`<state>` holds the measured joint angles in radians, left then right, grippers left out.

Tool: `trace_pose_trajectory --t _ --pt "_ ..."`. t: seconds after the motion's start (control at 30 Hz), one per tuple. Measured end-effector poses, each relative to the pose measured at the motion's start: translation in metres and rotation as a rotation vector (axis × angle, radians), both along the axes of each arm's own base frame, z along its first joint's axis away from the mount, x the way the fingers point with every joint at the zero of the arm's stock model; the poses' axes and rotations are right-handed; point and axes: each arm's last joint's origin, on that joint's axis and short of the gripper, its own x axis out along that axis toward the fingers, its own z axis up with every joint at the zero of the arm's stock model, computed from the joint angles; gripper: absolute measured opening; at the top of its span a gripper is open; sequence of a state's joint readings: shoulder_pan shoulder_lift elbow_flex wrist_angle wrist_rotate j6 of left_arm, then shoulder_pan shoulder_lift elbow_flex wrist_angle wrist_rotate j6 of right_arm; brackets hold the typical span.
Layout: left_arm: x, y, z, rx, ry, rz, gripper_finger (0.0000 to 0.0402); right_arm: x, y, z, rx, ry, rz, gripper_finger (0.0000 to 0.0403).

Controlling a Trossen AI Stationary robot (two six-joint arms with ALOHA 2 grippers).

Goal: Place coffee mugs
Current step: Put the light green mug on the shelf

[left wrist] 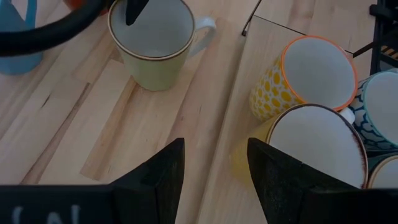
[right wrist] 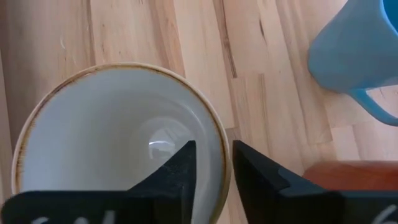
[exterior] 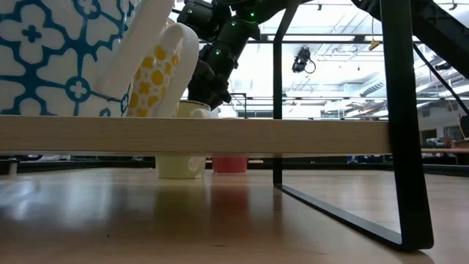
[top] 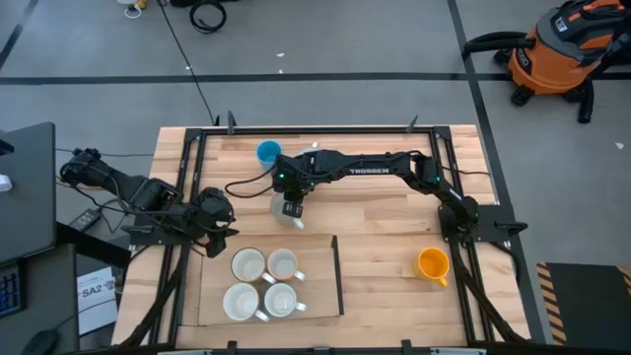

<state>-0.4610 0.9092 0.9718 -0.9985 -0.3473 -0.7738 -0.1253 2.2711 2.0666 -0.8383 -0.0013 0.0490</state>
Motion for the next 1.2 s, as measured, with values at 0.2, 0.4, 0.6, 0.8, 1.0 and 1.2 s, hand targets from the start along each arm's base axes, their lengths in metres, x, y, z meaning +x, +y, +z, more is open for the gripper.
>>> trace_pose_trajectory --t 0.2,0.4,0.6,0.8,1.0,1.2 --pt "0.0 0.0 0.0 0.0 0.0 0.0 0.018 0.0 0.0 -0.001 0.0 0.002 0.0 0.0163" --pt "0.0 0.0 0.0 0.0 0.0 0.0 0.018 0.0 0.0 -0.001 0.0 0.002 0.0 0.0191" --pt "0.0 0.0 0.0 0.0 0.0 0.0 0.018 0.0 -0.002 -0.001 0.001 0.002 -0.005 0.0192" --pt "0.0 0.0 0.0 0.001 0.001 -0.001 0.018 -0.004 -0.004 0.021 -0.006 -0.055 -0.01 0.0193" --pt "0.0 0.0 0.0 -0.001 0.001 0.0 0.018 -0.028 0.005 0.076 -0.014 -0.136 0.004 0.0193" --pt "0.0 0.0 0.0 -0.005 0.0 0.005 0.018 -0.071 0.03 0.135 -0.032 -0.177 0.041 0.0192"
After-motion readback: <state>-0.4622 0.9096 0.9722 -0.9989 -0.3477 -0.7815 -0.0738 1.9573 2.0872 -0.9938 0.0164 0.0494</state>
